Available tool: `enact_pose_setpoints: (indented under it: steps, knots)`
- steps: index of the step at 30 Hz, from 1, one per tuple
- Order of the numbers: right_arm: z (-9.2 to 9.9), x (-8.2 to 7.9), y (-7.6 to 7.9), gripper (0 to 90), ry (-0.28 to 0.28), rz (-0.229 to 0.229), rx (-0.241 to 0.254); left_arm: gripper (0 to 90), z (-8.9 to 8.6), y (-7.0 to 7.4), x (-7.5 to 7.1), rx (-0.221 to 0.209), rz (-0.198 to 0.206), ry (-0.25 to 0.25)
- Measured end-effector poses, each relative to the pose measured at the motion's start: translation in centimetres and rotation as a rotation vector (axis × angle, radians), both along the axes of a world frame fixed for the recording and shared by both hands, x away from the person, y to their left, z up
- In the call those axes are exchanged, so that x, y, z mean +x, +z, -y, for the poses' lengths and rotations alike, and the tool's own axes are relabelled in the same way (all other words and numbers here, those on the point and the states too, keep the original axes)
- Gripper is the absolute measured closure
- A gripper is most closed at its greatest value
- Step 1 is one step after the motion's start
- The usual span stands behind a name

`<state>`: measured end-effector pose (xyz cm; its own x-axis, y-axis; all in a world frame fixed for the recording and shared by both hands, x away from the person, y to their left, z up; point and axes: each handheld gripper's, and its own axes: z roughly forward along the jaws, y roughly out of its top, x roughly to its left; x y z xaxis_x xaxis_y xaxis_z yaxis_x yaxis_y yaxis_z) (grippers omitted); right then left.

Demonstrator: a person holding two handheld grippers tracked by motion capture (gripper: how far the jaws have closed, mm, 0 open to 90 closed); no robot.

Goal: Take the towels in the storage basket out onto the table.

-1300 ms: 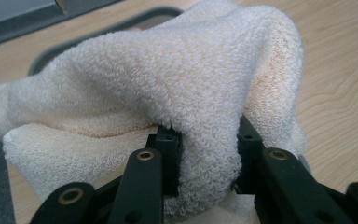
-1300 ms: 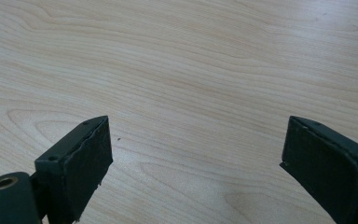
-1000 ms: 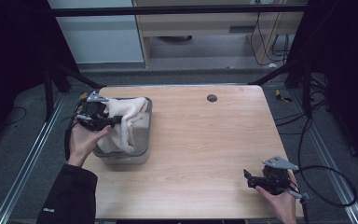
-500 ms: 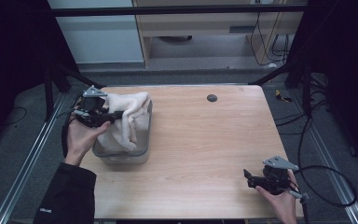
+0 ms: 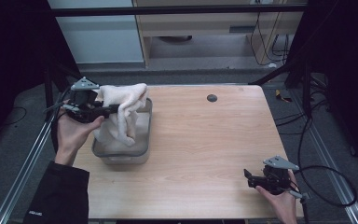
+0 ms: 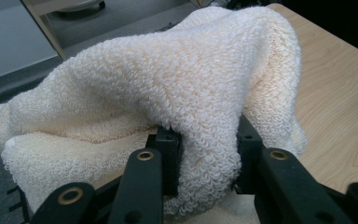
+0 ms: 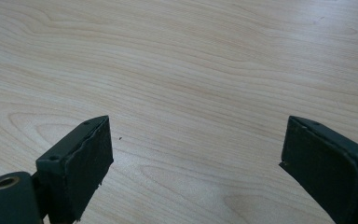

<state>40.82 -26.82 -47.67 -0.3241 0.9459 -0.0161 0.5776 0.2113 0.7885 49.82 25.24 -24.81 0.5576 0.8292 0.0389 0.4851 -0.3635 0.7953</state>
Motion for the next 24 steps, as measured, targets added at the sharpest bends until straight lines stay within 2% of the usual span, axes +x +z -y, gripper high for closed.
enact_pose_setpoints:
  steps: [24]
  knots:
    - [0.0,0.0,0.0,8.8,-0.002,-0.001,0.004,69.8,0.9,3.3,-1.0,-0.006,0.034,-0.045]
